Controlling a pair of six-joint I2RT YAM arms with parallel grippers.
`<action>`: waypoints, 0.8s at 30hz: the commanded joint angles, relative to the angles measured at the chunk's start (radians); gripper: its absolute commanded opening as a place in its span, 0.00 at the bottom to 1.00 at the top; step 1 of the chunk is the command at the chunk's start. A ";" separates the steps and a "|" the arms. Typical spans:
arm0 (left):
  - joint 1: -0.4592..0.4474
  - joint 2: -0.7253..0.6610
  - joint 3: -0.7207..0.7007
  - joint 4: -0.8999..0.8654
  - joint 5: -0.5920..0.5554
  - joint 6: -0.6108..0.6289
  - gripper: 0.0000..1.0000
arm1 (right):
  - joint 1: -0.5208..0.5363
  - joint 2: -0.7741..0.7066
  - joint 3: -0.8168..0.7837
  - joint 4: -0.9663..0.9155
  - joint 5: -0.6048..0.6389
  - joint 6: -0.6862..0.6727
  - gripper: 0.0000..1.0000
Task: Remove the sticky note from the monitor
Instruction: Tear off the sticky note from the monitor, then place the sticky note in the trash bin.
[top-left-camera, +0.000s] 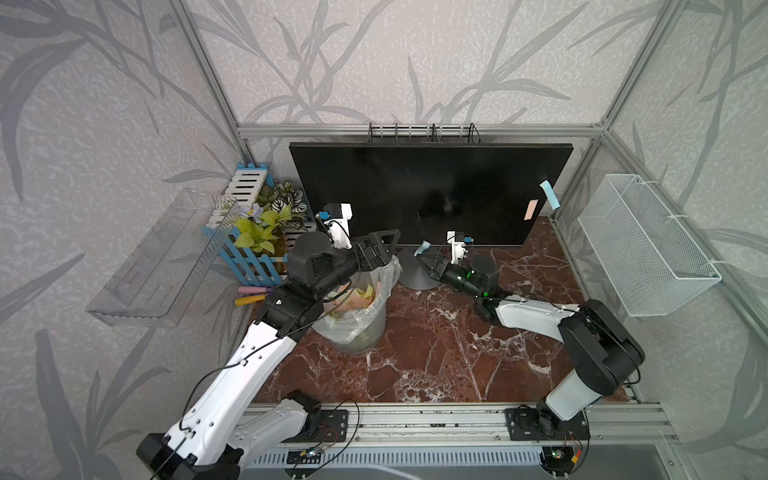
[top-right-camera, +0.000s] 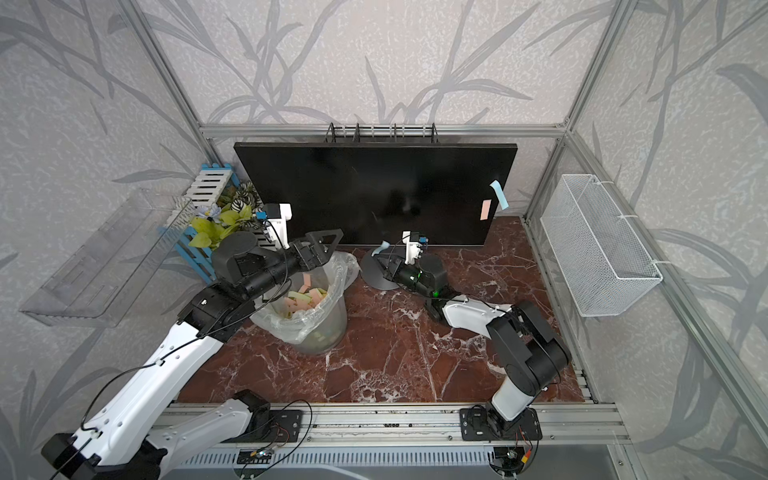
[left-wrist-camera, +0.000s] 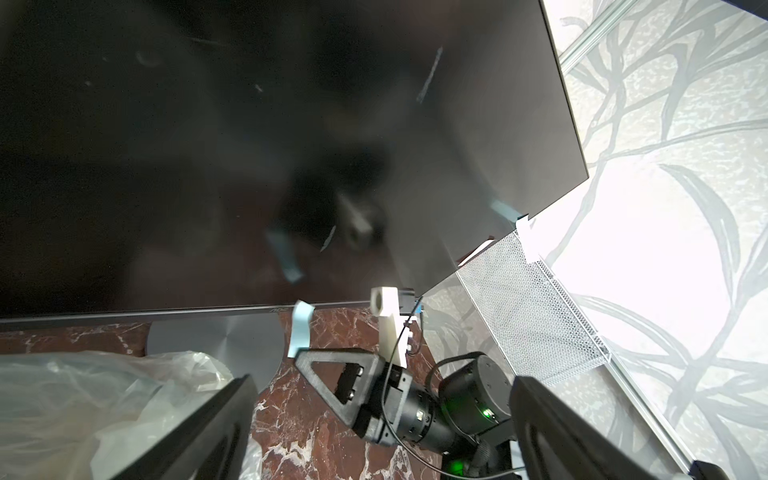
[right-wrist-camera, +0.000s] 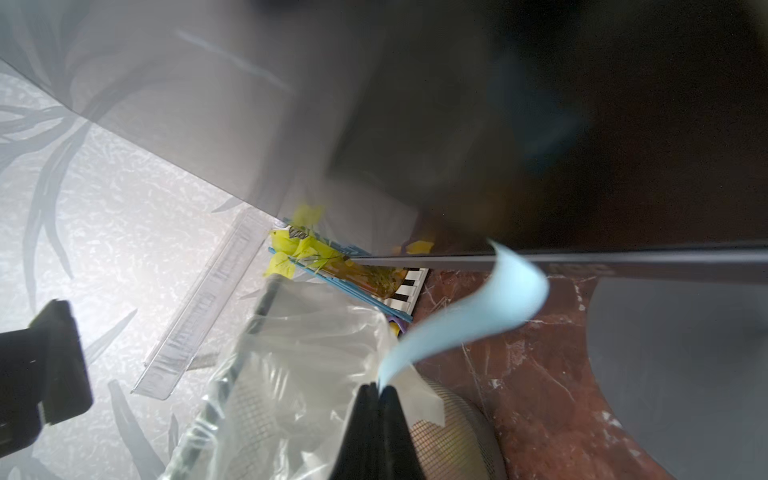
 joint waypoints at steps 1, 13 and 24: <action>-0.004 -0.036 -0.018 -0.013 -0.070 0.012 1.00 | 0.021 -0.062 -0.006 -0.060 0.003 -0.034 0.00; 0.000 -0.098 -0.021 -0.087 -0.213 0.035 1.00 | 0.102 -0.197 0.197 -0.447 -0.017 -0.233 0.00; 0.067 -0.117 0.074 -0.175 -0.379 0.041 1.00 | 0.247 -0.028 0.615 -0.900 -0.041 -0.448 0.00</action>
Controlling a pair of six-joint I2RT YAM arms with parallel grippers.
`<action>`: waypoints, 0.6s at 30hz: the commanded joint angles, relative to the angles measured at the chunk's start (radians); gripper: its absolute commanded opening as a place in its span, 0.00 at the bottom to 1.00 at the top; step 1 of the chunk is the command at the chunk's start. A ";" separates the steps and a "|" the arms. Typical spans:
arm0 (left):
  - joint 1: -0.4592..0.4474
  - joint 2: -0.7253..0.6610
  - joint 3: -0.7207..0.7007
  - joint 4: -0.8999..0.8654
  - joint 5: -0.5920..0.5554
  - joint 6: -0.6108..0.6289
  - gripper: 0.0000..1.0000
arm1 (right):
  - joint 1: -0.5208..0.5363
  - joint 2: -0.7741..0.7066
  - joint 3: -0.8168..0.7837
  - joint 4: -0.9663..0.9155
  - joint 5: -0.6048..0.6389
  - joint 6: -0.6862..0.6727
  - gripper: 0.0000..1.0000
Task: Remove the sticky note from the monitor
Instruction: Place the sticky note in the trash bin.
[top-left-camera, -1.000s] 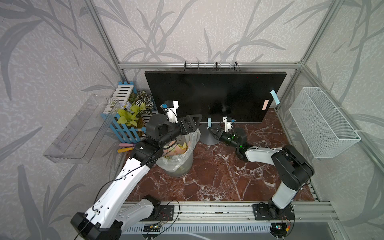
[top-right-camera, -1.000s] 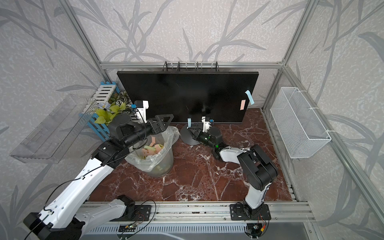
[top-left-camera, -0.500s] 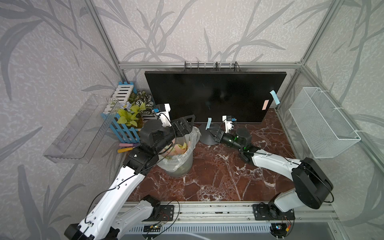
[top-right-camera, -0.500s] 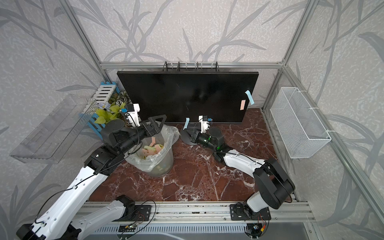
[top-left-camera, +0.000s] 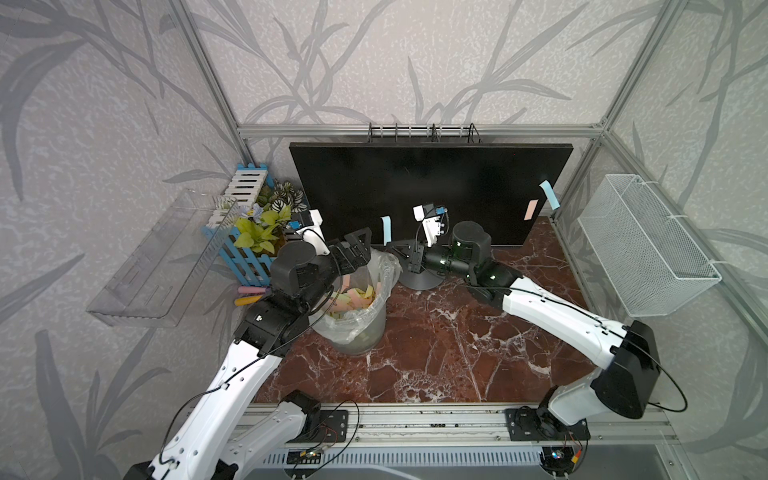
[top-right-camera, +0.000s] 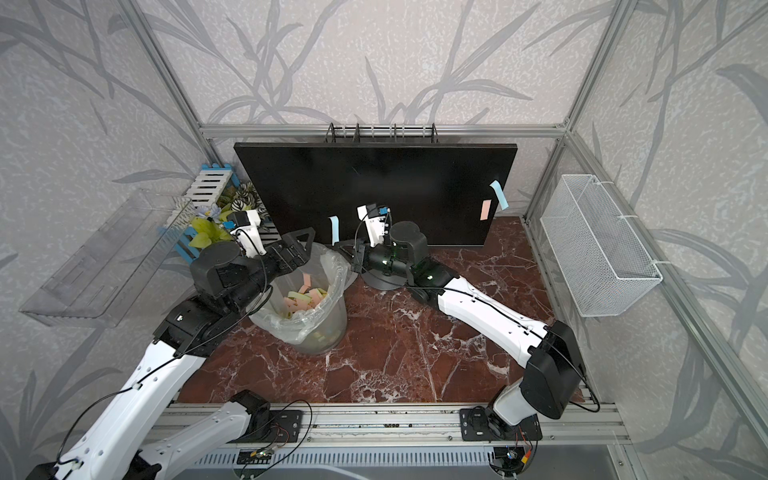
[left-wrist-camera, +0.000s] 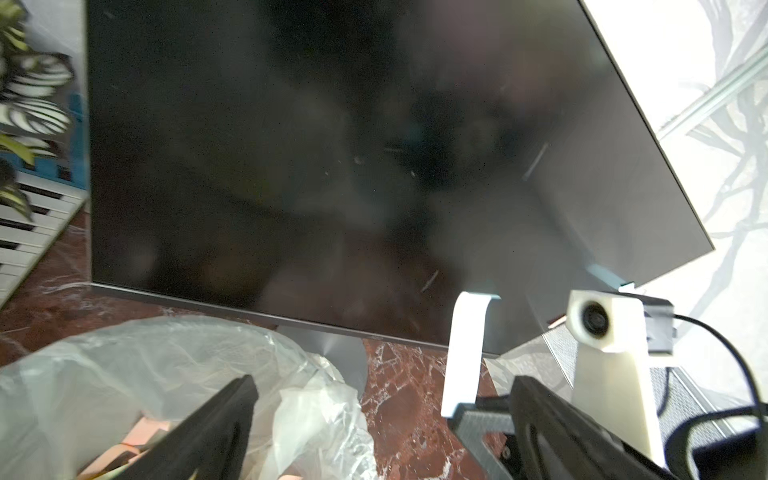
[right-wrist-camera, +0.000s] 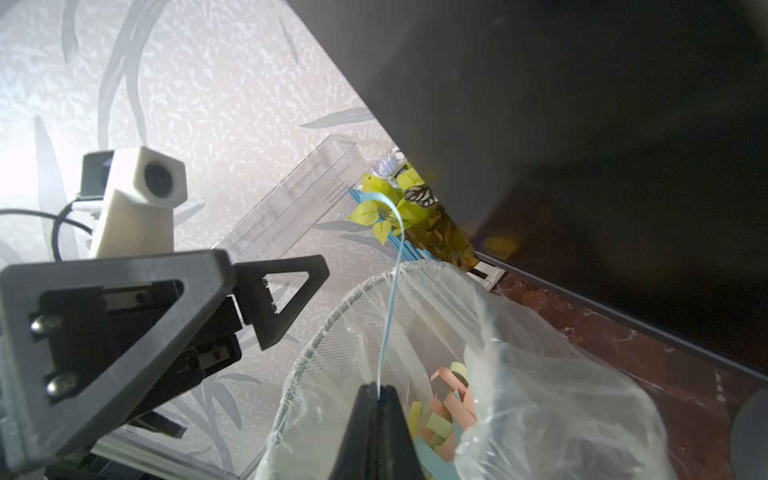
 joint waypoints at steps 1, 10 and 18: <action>0.023 -0.032 0.048 -0.016 -0.100 -0.004 1.00 | 0.049 0.069 0.085 -0.204 -0.010 -0.115 0.00; 0.039 -0.093 0.048 0.011 -0.186 -0.041 1.00 | 0.160 0.261 0.323 -0.395 -0.028 -0.187 0.00; 0.042 -0.096 0.044 0.014 -0.174 -0.049 1.00 | 0.201 0.356 0.461 -0.508 -0.020 -0.226 0.14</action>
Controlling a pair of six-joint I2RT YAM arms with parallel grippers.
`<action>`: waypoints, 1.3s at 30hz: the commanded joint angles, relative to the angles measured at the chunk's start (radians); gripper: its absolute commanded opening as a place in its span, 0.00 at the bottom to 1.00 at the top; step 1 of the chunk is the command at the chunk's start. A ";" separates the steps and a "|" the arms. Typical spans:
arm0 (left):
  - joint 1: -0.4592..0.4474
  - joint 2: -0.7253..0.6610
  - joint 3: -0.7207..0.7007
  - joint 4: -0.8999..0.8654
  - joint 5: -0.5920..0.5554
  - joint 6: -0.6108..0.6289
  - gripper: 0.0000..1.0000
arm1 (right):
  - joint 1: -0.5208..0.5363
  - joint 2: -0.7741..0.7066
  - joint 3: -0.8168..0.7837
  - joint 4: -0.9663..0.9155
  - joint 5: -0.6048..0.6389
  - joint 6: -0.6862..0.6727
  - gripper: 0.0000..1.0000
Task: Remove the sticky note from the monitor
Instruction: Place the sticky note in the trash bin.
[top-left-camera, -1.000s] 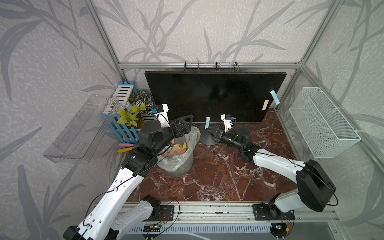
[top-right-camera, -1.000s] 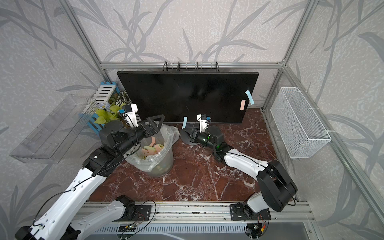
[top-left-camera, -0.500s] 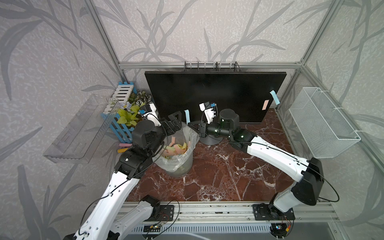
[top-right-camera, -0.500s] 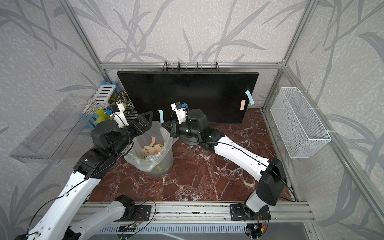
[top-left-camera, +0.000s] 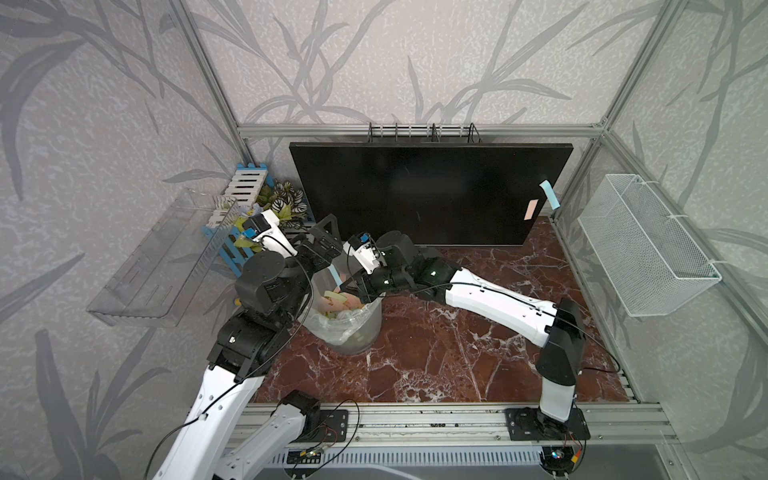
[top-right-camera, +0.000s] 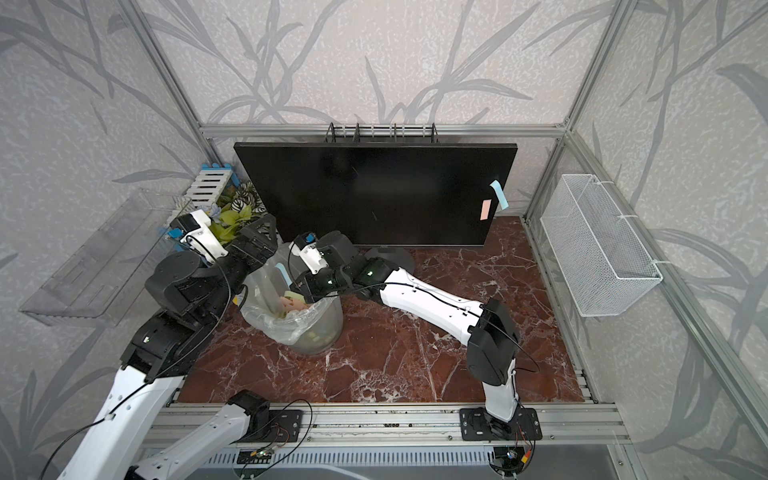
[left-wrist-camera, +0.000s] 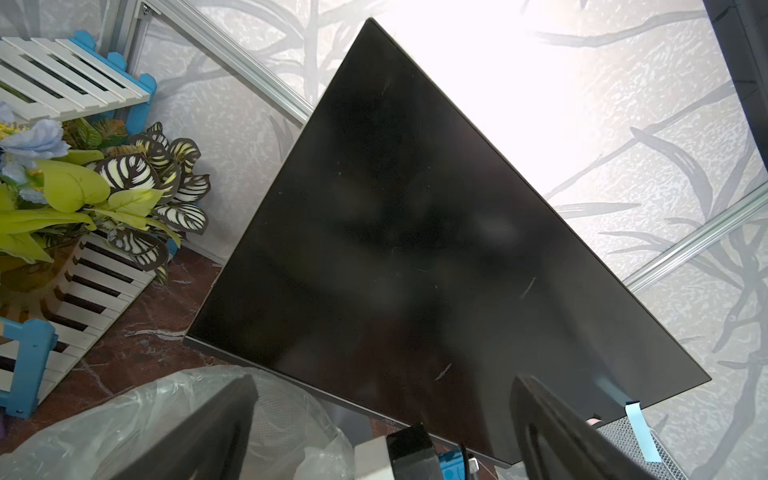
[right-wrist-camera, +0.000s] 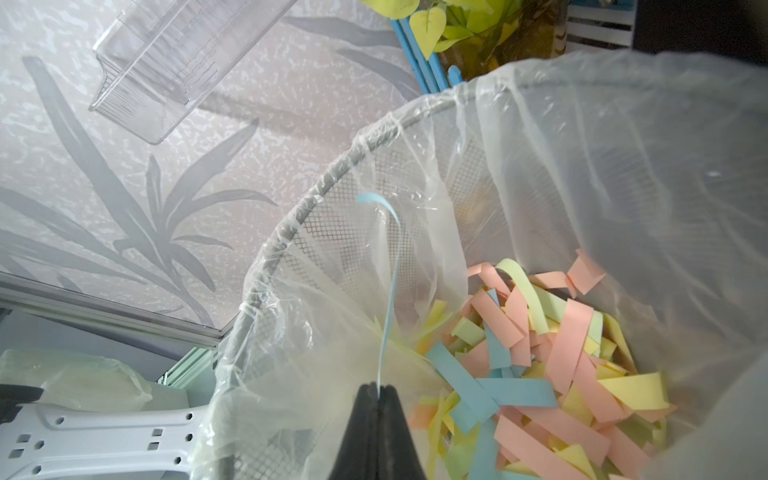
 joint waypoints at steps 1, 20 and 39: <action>0.005 -0.003 0.015 0.007 -0.008 -0.003 1.00 | 0.009 0.009 0.048 -0.047 -0.002 -0.028 0.22; 0.005 0.005 0.010 0.026 0.032 0.001 1.00 | 0.005 -0.055 0.042 -0.024 0.072 -0.041 0.56; -0.006 0.152 0.036 0.143 0.329 0.036 1.00 | -0.154 -0.313 -0.233 0.130 0.147 0.014 0.70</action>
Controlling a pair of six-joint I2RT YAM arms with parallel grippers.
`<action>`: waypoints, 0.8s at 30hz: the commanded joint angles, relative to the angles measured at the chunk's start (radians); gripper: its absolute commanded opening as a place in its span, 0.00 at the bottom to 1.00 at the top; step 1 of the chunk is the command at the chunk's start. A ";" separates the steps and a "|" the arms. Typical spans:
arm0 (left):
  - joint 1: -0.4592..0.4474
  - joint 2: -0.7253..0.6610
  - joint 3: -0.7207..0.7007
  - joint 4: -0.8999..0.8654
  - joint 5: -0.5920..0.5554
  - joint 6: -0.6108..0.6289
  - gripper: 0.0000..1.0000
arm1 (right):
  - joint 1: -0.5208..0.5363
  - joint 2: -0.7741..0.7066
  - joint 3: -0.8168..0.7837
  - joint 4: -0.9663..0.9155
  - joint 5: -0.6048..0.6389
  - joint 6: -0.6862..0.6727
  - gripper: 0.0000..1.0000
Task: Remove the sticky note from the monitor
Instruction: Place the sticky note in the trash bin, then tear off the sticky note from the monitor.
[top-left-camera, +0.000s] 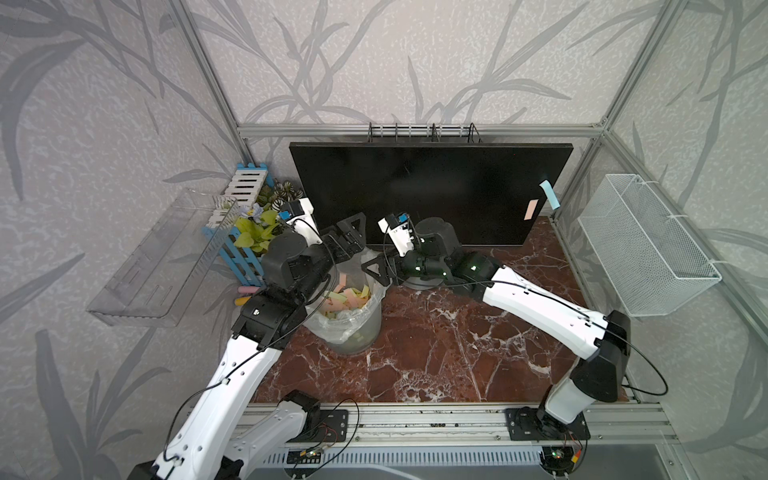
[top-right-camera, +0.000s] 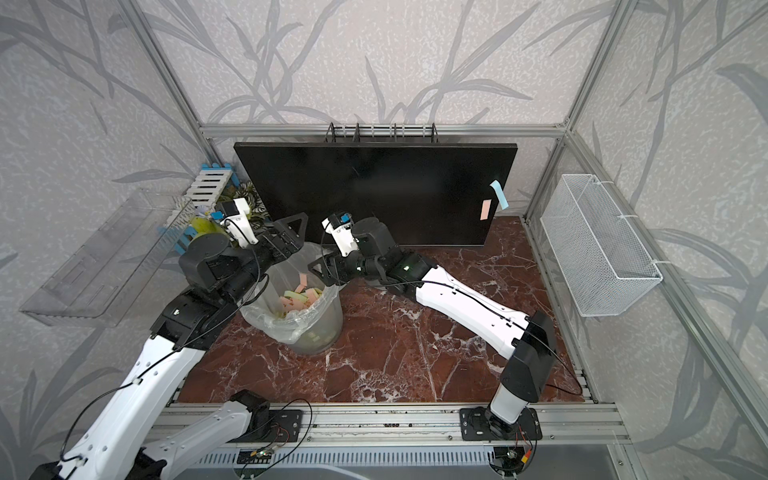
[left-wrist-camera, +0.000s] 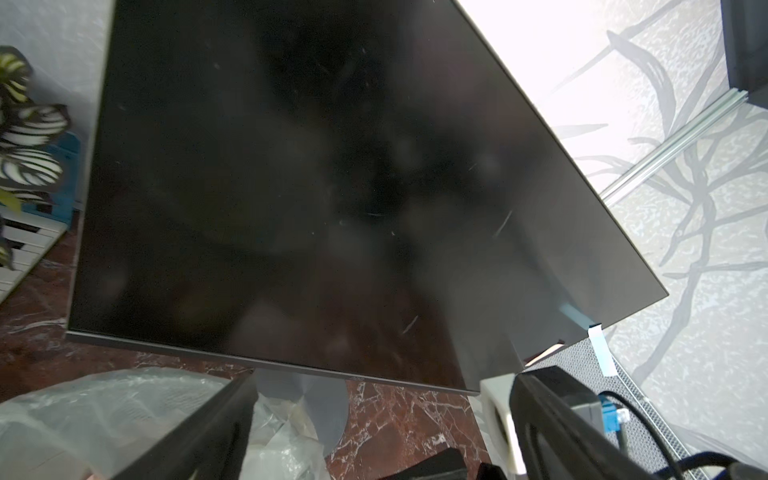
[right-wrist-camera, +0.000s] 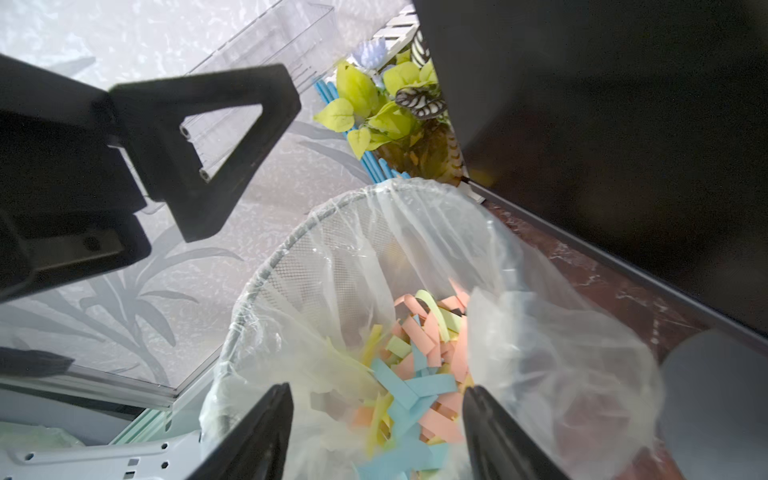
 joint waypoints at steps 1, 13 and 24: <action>-0.011 0.017 0.029 0.070 0.075 0.012 1.00 | -0.041 -0.072 -0.056 0.074 0.018 0.027 0.71; -0.131 0.137 0.060 0.177 0.087 0.013 1.00 | -0.189 -0.252 -0.257 0.139 0.012 0.090 0.74; -0.302 0.299 0.132 0.239 0.053 0.051 1.00 | -0.438 -0.480 -0.459 0.155 -0.011 0.186 0.76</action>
